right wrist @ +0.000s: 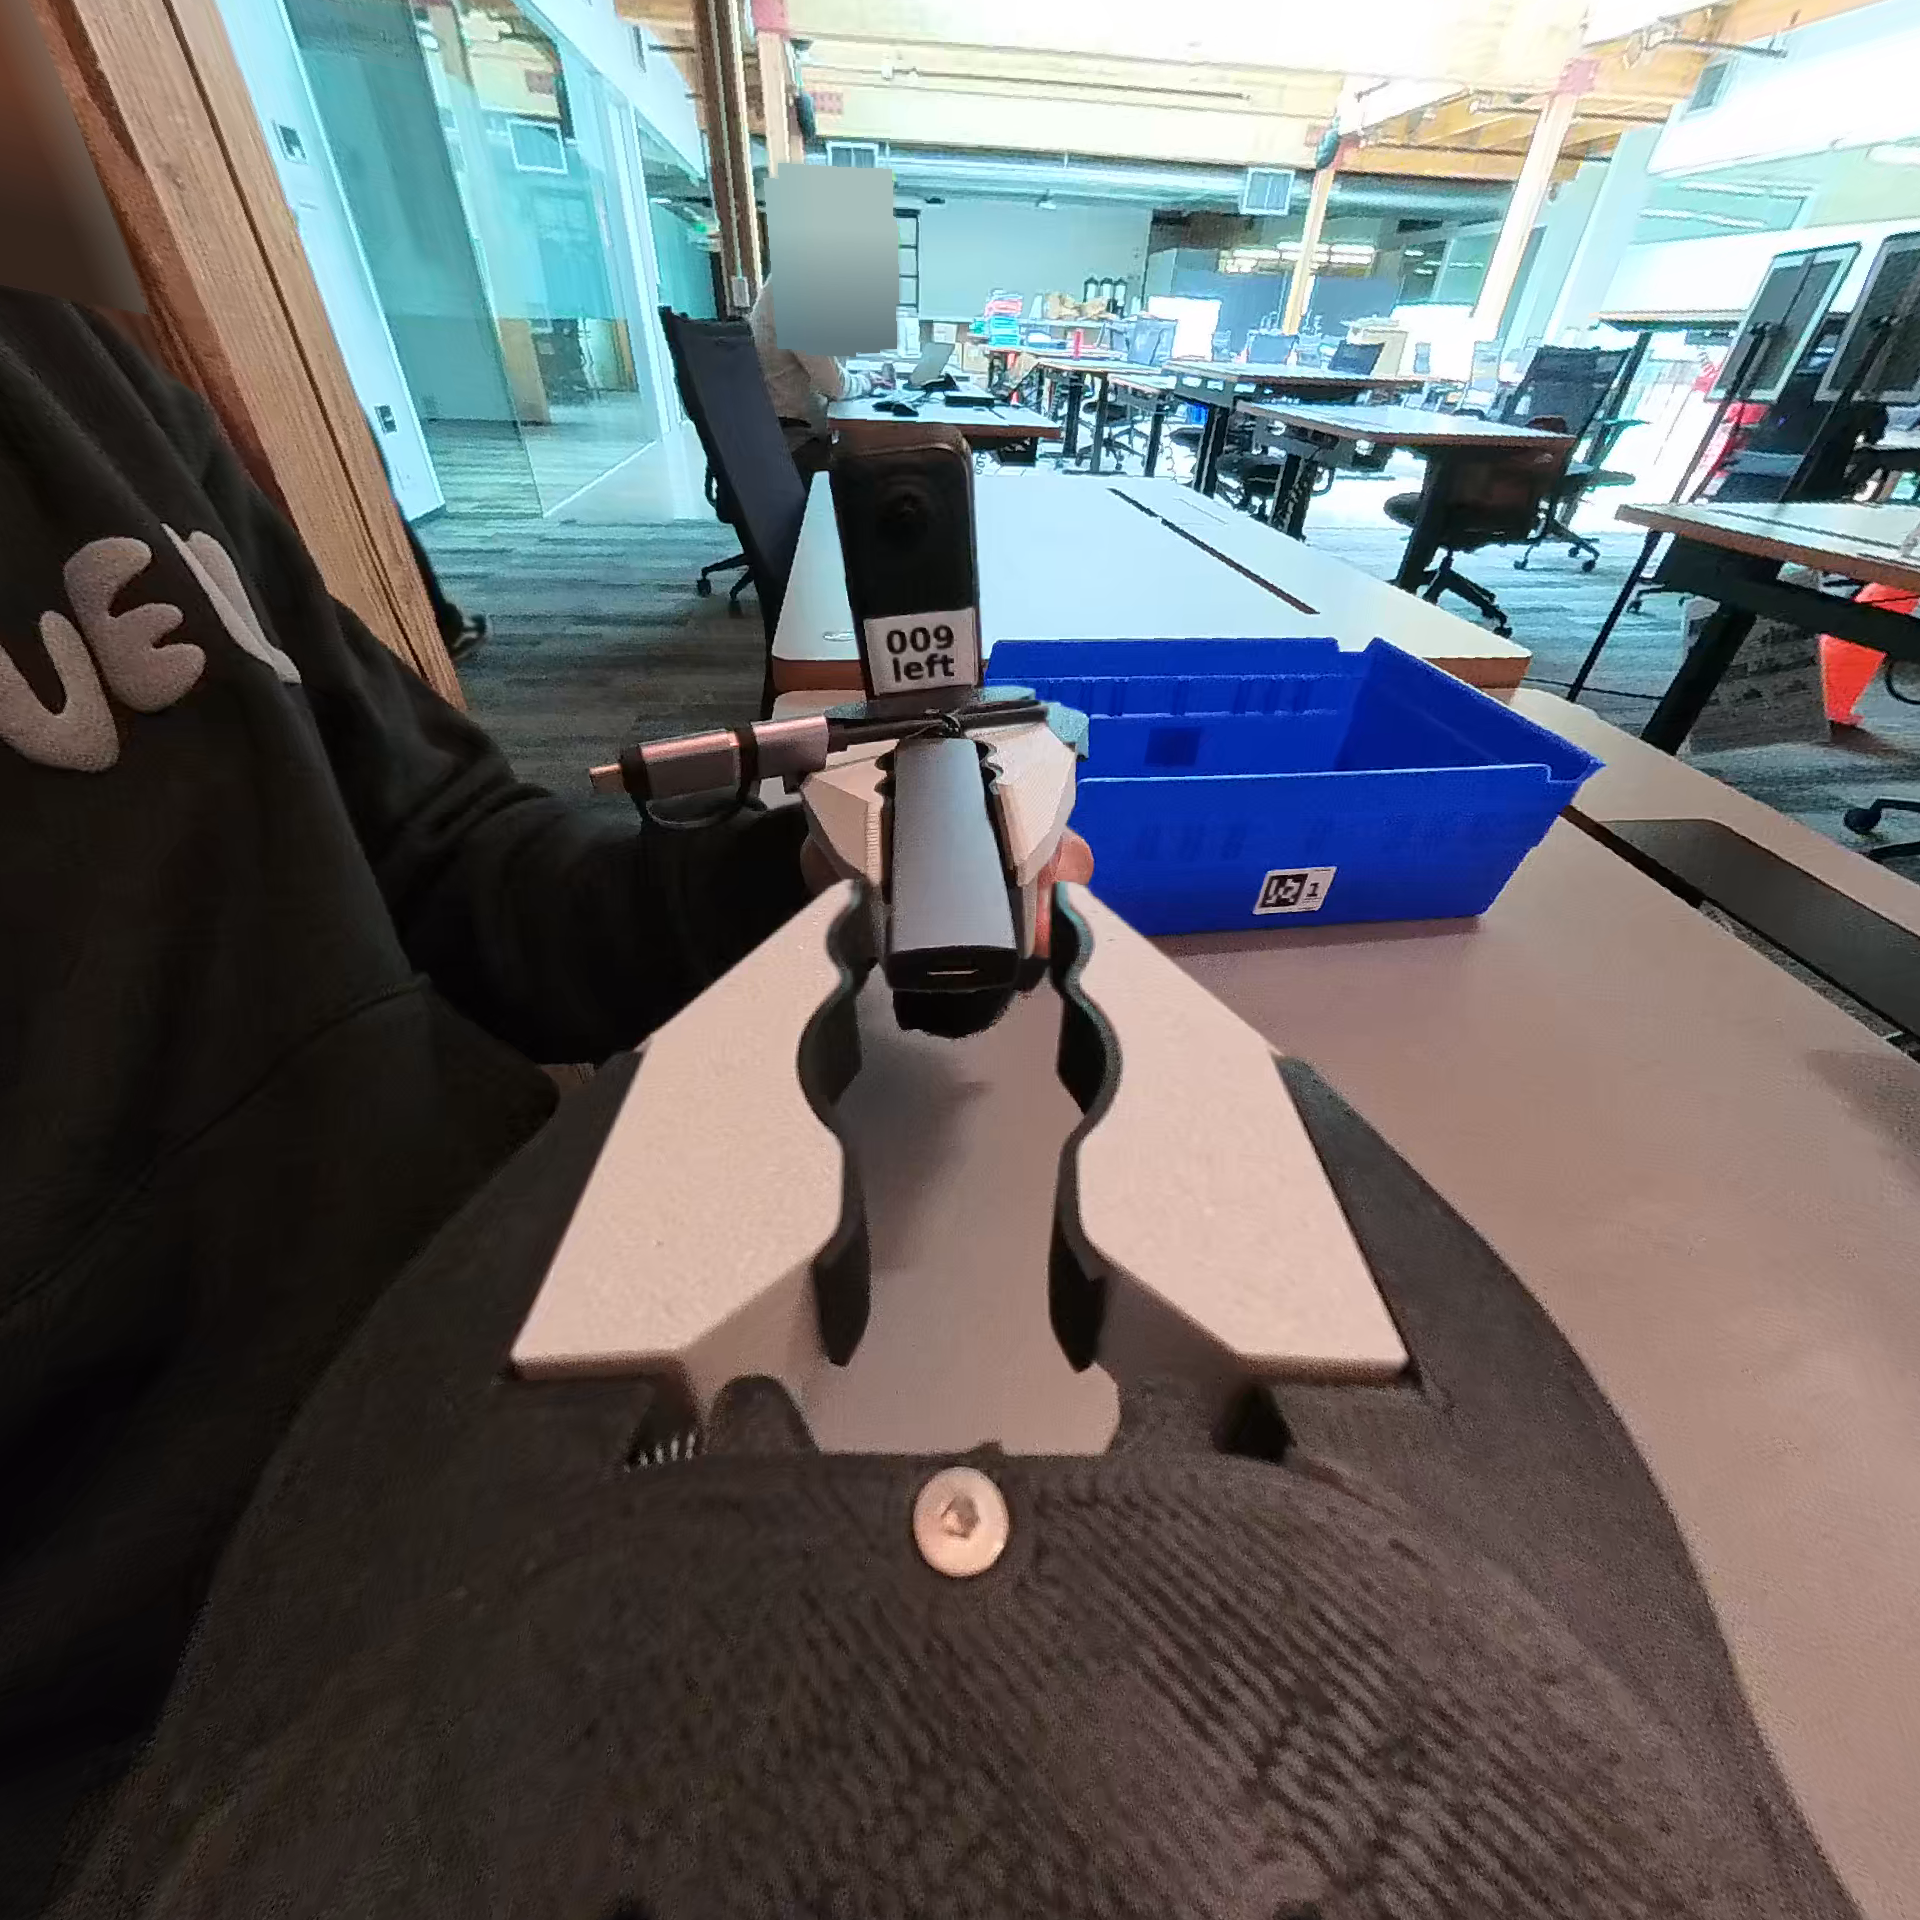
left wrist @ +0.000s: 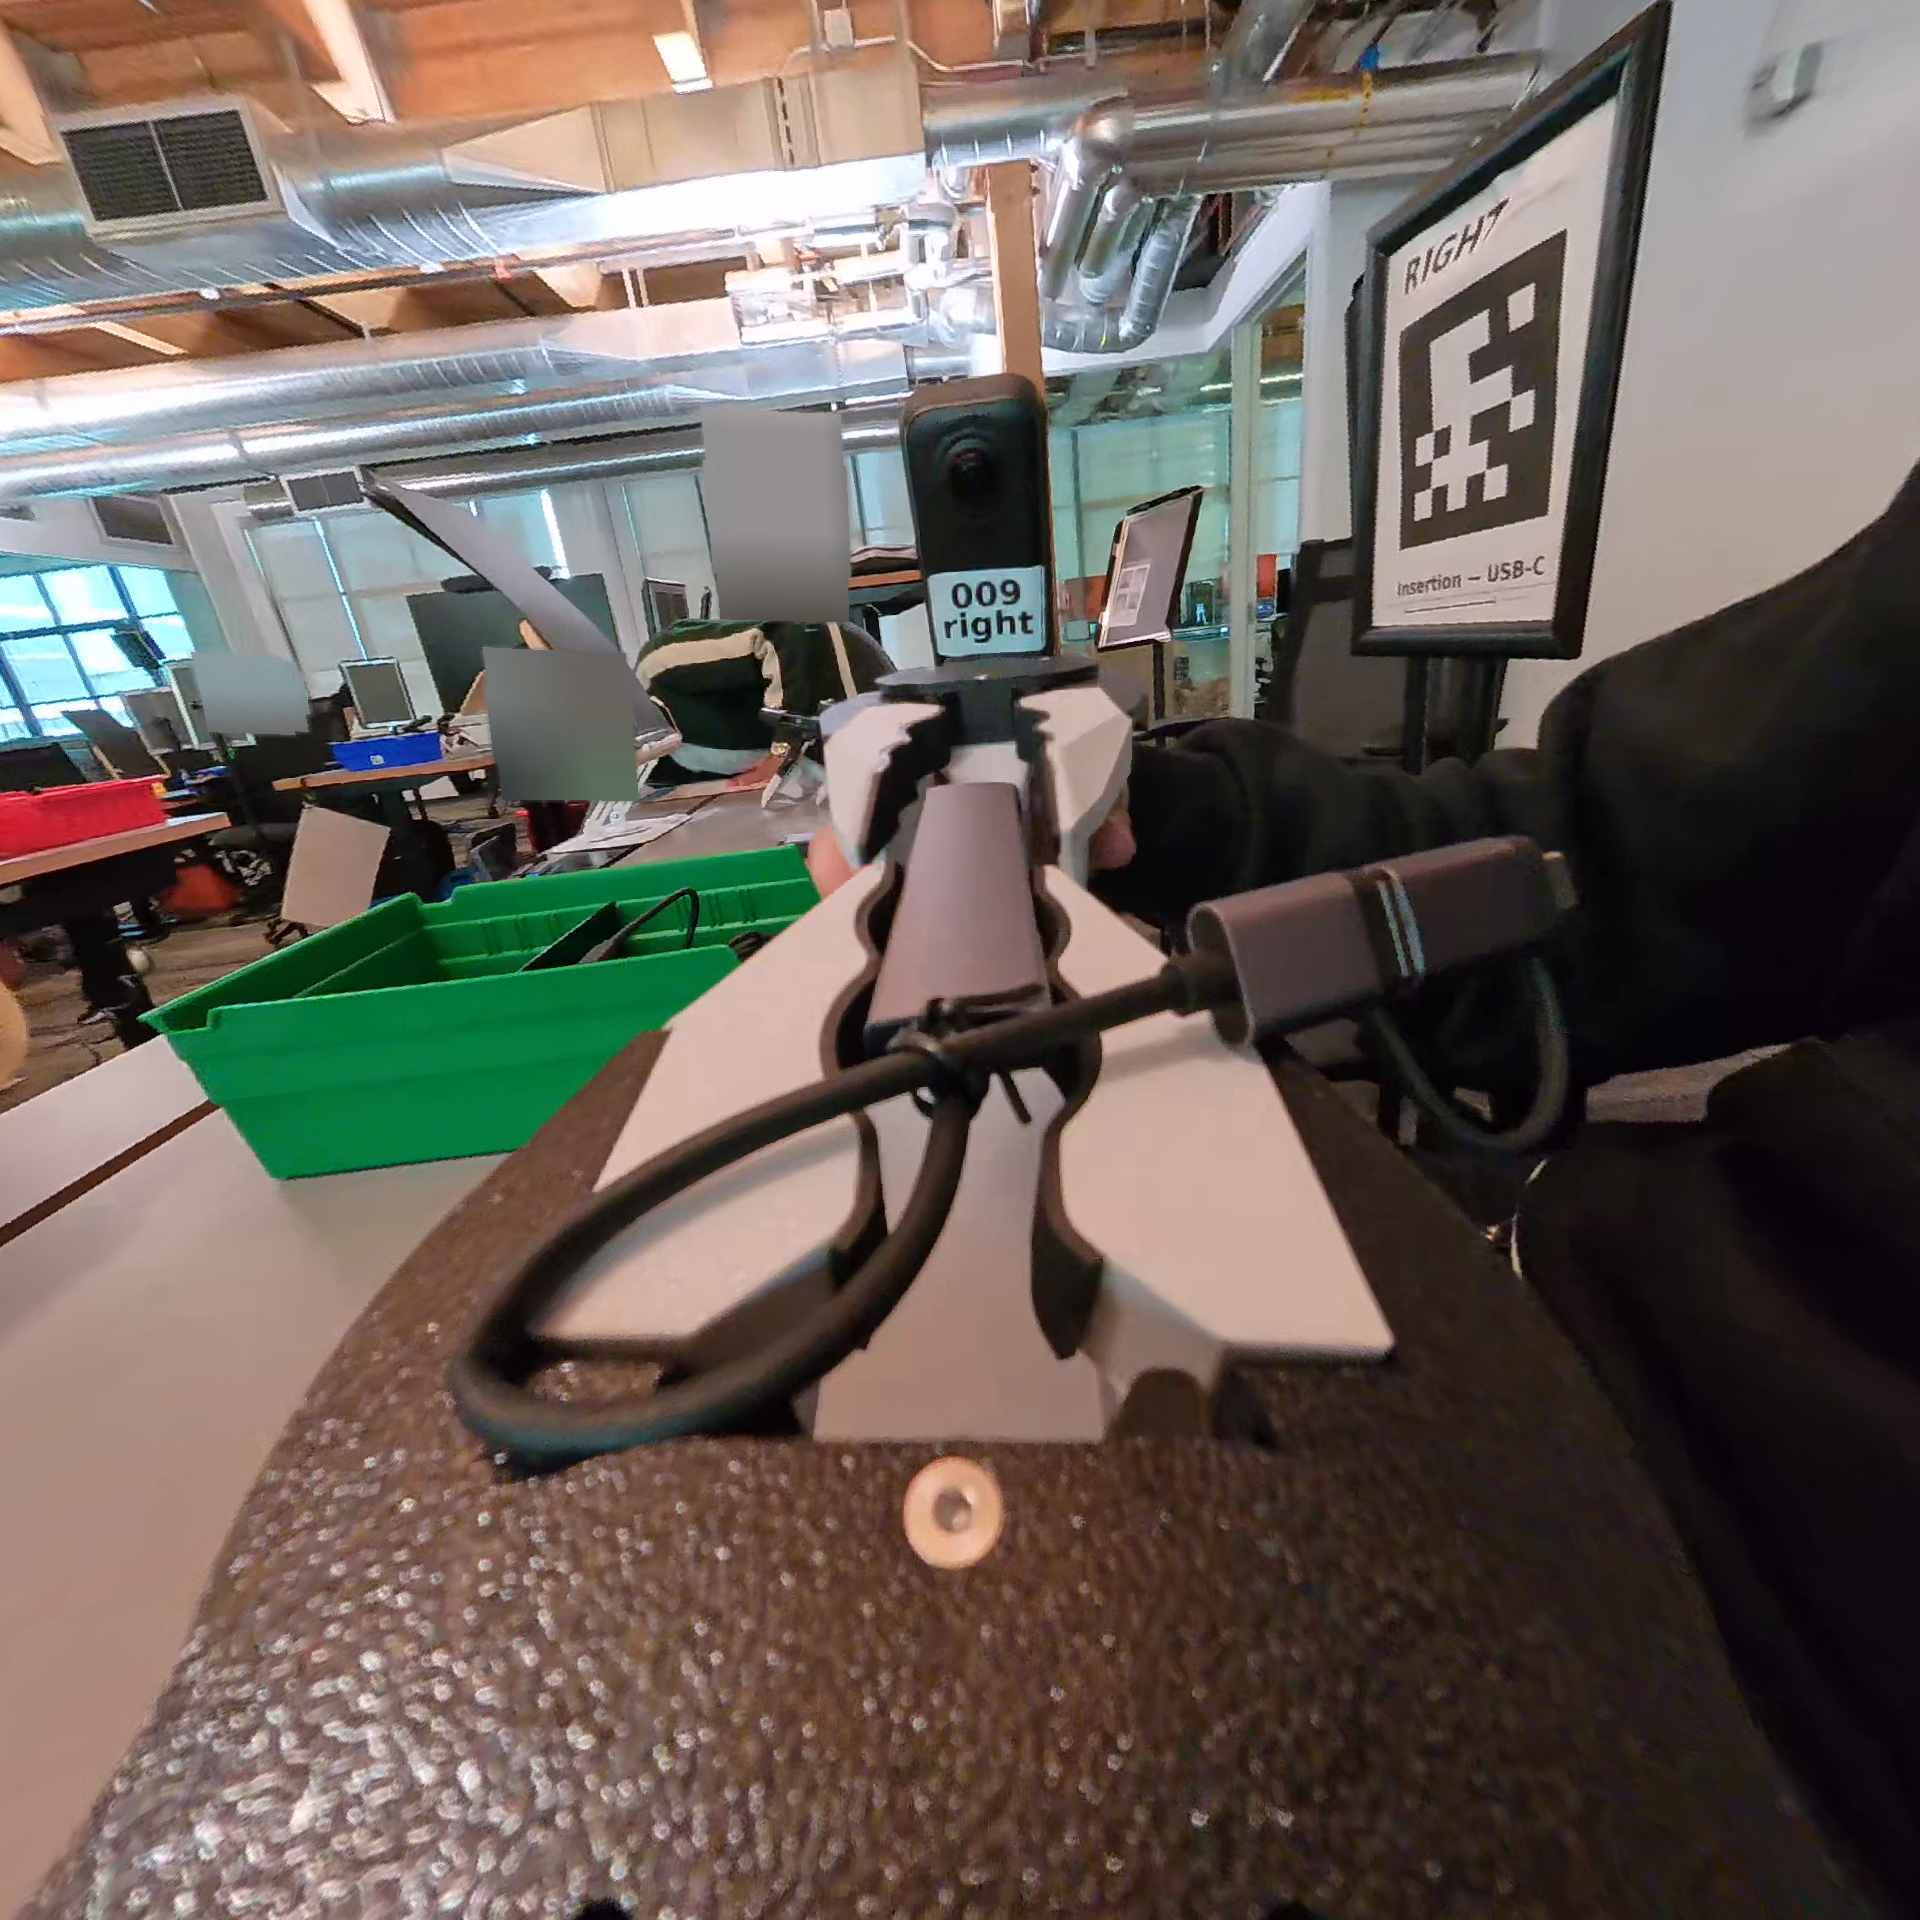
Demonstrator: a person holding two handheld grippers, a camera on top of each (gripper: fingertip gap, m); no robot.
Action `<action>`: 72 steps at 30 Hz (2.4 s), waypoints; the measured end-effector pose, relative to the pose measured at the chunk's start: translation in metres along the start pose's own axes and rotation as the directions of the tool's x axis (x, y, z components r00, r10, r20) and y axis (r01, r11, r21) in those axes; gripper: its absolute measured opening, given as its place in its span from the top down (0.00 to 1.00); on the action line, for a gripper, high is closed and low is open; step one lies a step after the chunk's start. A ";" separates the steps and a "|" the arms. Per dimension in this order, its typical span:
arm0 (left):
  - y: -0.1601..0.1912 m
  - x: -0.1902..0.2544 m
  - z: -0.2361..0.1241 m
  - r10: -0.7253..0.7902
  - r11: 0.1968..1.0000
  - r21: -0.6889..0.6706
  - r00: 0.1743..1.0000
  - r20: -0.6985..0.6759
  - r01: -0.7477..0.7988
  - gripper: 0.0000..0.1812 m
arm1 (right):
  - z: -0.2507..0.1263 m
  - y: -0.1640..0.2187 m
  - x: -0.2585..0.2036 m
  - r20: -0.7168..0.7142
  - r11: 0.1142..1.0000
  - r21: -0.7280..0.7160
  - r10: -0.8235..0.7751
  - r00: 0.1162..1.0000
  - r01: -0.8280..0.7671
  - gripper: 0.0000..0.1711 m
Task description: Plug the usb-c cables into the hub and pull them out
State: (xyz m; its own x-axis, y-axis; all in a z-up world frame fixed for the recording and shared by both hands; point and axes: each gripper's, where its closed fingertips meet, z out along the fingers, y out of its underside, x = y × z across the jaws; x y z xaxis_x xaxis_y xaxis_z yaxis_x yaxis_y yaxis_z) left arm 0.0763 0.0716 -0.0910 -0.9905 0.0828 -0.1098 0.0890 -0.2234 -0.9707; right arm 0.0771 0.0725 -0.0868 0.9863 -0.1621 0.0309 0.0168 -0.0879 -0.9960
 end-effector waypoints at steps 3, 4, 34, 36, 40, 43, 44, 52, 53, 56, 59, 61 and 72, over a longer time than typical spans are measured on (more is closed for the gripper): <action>0.002 0.001 0.001 -0.007 1.000 -0.005 1.000 -0.008 0.007 0.87 | -0.001 0.003 -0.001 0.009 1.000 -0.013 -0.011 1.000 0.012 0.86; 0.003 0.001 0.001 -0.008 1.000 -0.010 1.000 -0.010 0.008 0.87 | -0.002 0.004 -0.002 0.008 1.000 -0.021 -0.024 1.000 0.024 0.87; 0.054 -0.056 -0.008 0.084 0.968 -0.252 0.939 0.333 0.003 0.52 | -0.225 0.047 0.311 -0.596 0.500 -0.803 -0.666 0.449 -0.323 0.86; 0.056 -0.057 -0.008 0.072 0.969 -0.247 0.940 0.332 0.014 0.52 | -0.216 0.060 0.323 -0.593 0.492 -0.806 -0.663 0.458 -0.330 0.73; 0.055 -0.059 -0.011 0.050 0.973 -0.230 0.939 0.341 0.031 0.53 | -0.202 0.051 0.334 -0.671 0.595 -0.739 -0.608 0.424 -0.315 0.67; 0.054 -0.061 -0.012 0.056 0.974 -0.227 0.936 0.347 0.026 0.53 | -0.197 0.040 0.327 -0.749 0.700 -0.650 -0.524 0.405 -0.296 0.69; 0.054 -0.061 -0.013 0.054 0.974 -0.227 0.936 0.347 0.028 0.53 | -0.197 0.039 0.320 -0.761 0.717 -0.633 -0.505 0.408 -0.292 0.69; 0.054 -0.075 -0.014 0.014 0.973 -0.212 0.892 0.452 0.092 0.57 | -0.260 0.047 0.202 -0.853 0.822 -0.511 -0.446 0.272 -0.254 0.67; 0.058 -0.081 -0.014 0.018 0.970 -0.221 0.868 0.497 0.107 0.58 | -0.276 0.052 0.184 -0.883 0.846 -0.463 -0.414 0.222 -0.264 0.65; 0.076 -0.088 -0.005 0.007 0.958 -0.236 0.812 0.583 0.161 0.57 | -0.308 0.075 0.132 -0.950 0.914 -0.302 -0.266 0.161 -0.271 0.61; 0.097 -0.077 0.016 0.021 0.925 -0.318 0.806 0.592 0.209 0.57 | -0.333 0.093 0.092 -0.975 0.935 -0.208 -0.174 0.138 -0.286 0.57; 0.118 -0.076 0.026 0.119 0.863 -0.456 0.787 0.606 0.220 0.58 | -0.349 0.093 0.075 -0.979 0.944 -0.192 -0.166 0.115 -0.268 0.57; 0.169 -0.108 0.164 0.308 0.743 -0.648 0.777 0.550 0.165 0.59 | -0.371 0.076 0.053 -0.989 0.973 -0.113 -0.091 0.115 -0.199 0.56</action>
State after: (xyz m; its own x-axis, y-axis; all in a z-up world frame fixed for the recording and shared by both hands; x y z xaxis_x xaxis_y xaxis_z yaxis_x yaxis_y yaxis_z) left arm 0.1812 -0.1338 -0.2078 -0.7996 -0.5384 -0.2662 -0.0289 0.4771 -0.8784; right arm 0.0699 -0.3079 -0.1300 -0.0505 -0.9828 0.1775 -0.1987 -0.1643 -0.9662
